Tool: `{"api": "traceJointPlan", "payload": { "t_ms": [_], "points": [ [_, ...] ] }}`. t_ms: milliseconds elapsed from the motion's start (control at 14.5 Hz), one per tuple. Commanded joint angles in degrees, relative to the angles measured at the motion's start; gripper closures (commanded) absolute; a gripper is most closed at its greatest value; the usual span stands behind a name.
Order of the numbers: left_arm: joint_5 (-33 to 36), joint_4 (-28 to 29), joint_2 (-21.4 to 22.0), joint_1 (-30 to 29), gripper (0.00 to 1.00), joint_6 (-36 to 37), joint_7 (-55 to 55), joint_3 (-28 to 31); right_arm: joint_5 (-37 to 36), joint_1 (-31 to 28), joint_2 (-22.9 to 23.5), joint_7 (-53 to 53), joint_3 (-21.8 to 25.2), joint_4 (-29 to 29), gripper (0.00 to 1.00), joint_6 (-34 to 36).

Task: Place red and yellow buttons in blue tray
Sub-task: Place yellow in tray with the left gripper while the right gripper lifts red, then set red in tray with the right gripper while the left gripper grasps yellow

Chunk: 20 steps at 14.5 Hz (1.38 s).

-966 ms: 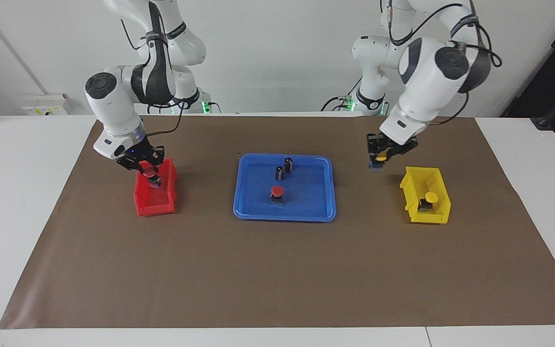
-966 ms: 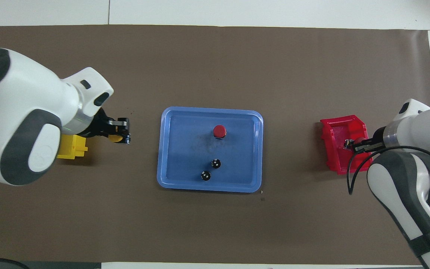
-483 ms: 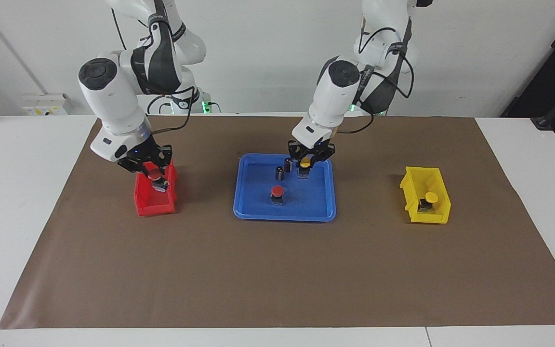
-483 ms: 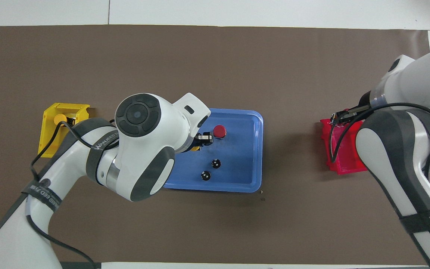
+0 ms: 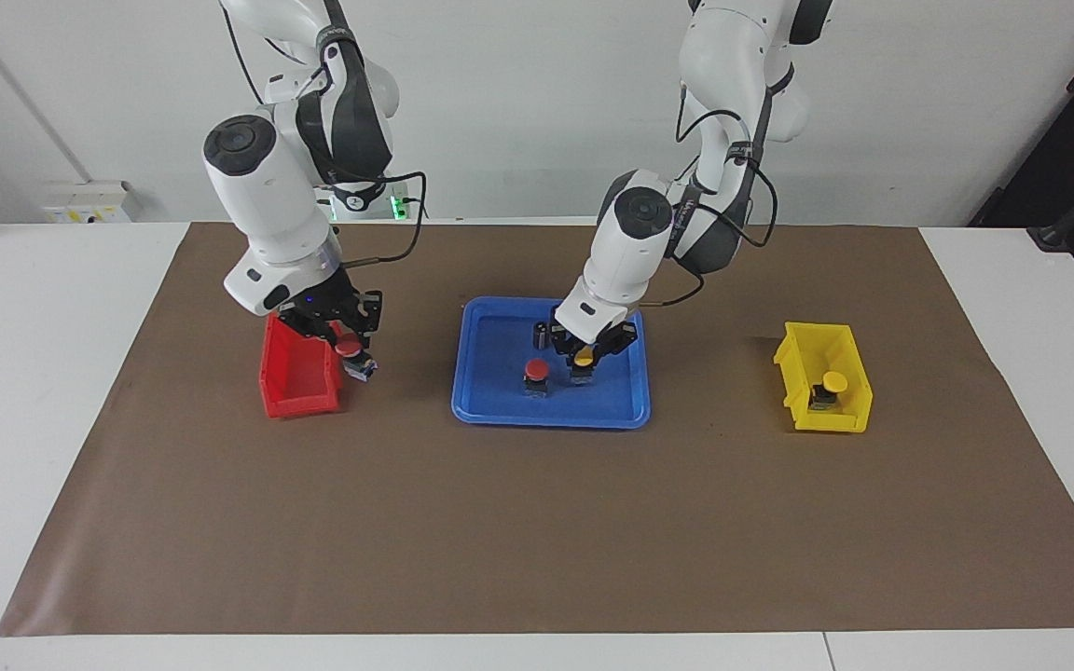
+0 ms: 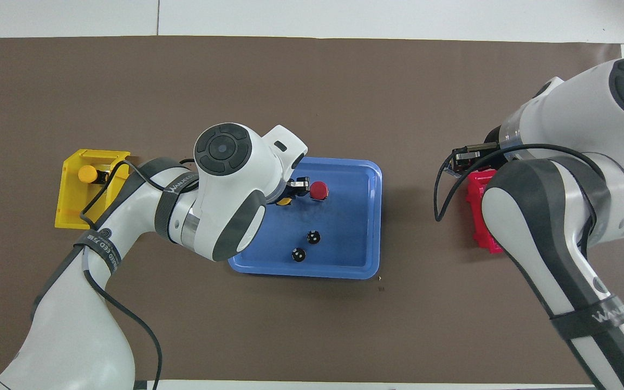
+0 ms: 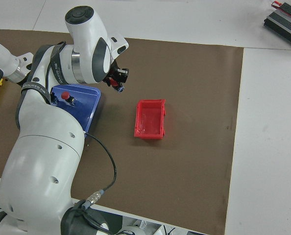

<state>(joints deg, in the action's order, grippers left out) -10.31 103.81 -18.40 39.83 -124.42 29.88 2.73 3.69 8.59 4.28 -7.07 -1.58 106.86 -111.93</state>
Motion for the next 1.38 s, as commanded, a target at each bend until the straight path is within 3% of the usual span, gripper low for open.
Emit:
{"api": "traceJointPlan", "payload": {
  "t_ms": [0, 207, 276, 345, 414, 483, 621, 759, 966, 1103, 1310],
  "points": [
    [-0.7, -1.3, -0.7, -0.1, 0.99, -0.2, -0.3, 0.2, 4.2, 0.4, 0.8, -1.5, 0.1, -1.1, 0.86, -0.7],
    [-0.6, -0.8, -0.9, -0.5, 0.98, -1.2, -0.5, 0.3, 4.5, 0.5, 0.7, -2.2, 0.1, -0.8, 0.86, -1.7],
    [-0.5, -0.5, -0.9, -0.8, 0.92, -1.4, -0.6, 0.3, 4.5, 0.5, 0.7, -2.3, 0.1, -0.7, 0.86, -1.7],
    [-0.5, -0.5, -0.9, -0.9, 0.72, -1.4, -0.6, 0.3, 4.5, 1.2, 0.7, -2.9, 0.1, -0.7, 0.86, -1.9],
    [-0.5, -0.5, -0.9, -0.9, 0.39, -1.4, -0.6, 0.3, 4.6, 2.4, 0.7, -3.8, 0.1, -0.6, 0.86, -2.7],
    [-0.5, -0.6, -0.8, -0.8, 0.21, -1.3, -0.4, 0.3, 4.2, 2.6, 0.8, -4.0, 0.1, -0.4, 0.86, -2.9],
    [-0.3, -1.2, -0.4, -0.8, 0.07, 1.3, -0.1, 0.4, 4.1, 3.9, 0.9, -5.3, 0.1, -0.4, 0.86, -3.8],
    [1.1, -3.2, 2.9, -1.1, 0.00, 9.3, -0.4, 1.6, 4.0, 4.9, 1.1, -7.2, 0.1, -0.8, 0.86, -4.2],
    [3.3, -5.2, 8.4, -3.3, 0.00, 20.8, -4.6, 5.8, 2.1, 10.4, 4.1, -14.2, 0.1, -3.1, 0.86, -5.4],
    [6.6, -5.0, 10.9, -6.9, 0.00, 24.2, -9.0, 7.3, 0.1, 12.5, 7.1, -18.5, 0.1, -6.1, 0.86, -5.4],
    [9.2, -5.0, 15.5, -16.9, 0.00, 27.6, -23.9, 7.6, -0.5, 15.8, 10.6, -22.1, 0.1, -6.0, 0.86, -8.0]
  ]
}}
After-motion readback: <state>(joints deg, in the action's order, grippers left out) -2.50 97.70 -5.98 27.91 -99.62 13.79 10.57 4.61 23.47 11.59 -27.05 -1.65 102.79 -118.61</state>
